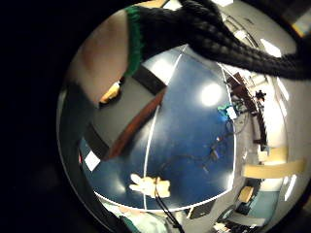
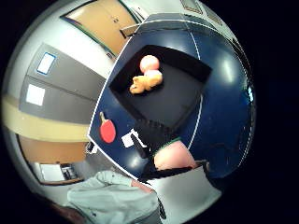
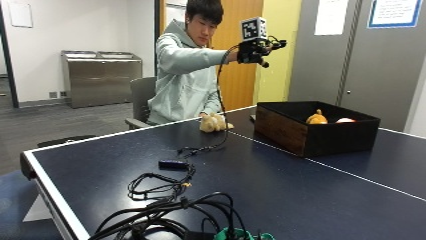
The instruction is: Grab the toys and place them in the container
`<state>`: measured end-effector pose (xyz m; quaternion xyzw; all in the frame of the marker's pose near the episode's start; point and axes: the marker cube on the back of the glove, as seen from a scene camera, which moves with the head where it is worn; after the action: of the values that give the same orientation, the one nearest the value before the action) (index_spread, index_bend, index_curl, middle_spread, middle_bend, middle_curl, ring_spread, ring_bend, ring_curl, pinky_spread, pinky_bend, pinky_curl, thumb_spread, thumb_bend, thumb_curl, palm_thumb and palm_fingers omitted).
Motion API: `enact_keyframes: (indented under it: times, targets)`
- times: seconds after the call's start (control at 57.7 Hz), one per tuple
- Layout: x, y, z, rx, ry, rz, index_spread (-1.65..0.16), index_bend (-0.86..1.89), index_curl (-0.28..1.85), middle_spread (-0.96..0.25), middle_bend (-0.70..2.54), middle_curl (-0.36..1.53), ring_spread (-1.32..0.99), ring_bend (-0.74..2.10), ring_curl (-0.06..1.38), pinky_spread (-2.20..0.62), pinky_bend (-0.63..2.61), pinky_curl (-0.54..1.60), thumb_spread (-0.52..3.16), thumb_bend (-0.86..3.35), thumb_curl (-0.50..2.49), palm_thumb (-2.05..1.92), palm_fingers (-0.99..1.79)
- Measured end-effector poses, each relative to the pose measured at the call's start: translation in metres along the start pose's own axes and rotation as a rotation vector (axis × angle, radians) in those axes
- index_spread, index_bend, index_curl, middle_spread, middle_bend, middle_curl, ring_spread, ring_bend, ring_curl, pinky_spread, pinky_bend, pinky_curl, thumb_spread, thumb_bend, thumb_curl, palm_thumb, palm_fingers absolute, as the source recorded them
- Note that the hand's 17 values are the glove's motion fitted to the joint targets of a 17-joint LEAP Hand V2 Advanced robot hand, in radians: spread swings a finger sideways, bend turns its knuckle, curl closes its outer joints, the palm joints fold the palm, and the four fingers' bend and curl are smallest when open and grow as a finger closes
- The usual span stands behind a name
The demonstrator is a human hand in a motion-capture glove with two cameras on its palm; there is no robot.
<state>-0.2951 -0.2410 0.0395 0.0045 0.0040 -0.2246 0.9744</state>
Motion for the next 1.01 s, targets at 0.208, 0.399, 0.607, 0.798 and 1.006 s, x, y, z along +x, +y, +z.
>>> enact_keyframes:
  times: [0.208,0.399,0.607,0.798,1.006]
  targets:
    - [0.083,0.093,-0.006,-0.028,0.252,0.320,-0.17,0.08,0.27,0.06,0.11,0.24,0.09,0.13,0.21,0.12,0.94,0.37,1.11,-0.03,0.40,-0.01,-0.35]
    - [0.077,0.188,0.045,-0.159,0.160,0.309,-0.17,0.10,0.24,0.05,0.12,0.22,0.08,0.13,0.19,0.12,0.91,0.35,1.10,-0.04,0.37,-0.02,-0.33]
    - [0.060,0.224,0.159,-0.374,-0.073,0.295,-0.17,0.09,0.22,0.02,0.15,0.23,0.06,0.17,0.18,0.09,0.79,0.33,1.08,-0.05,0.34,-0.04,-0.27]
    - [0.012,0.256,0.238,-0.462,0.140,0.205,-0.17,0.04,0.16,-0.02,0.25,0.28,0.00,0.39,0.25,0.04,0.74,0.31,1.11,-0.01,0.33,0.01,0.01]
    - [0.018,0.245,0.235,-0.551,0.105,0.047,-0.19,0.04,0.07,-0.18,0.67,0.42,-0.24,1.08,0.43,-0.23,0.79,0.31,1.34,0.10,0.35,0.22,0.92]
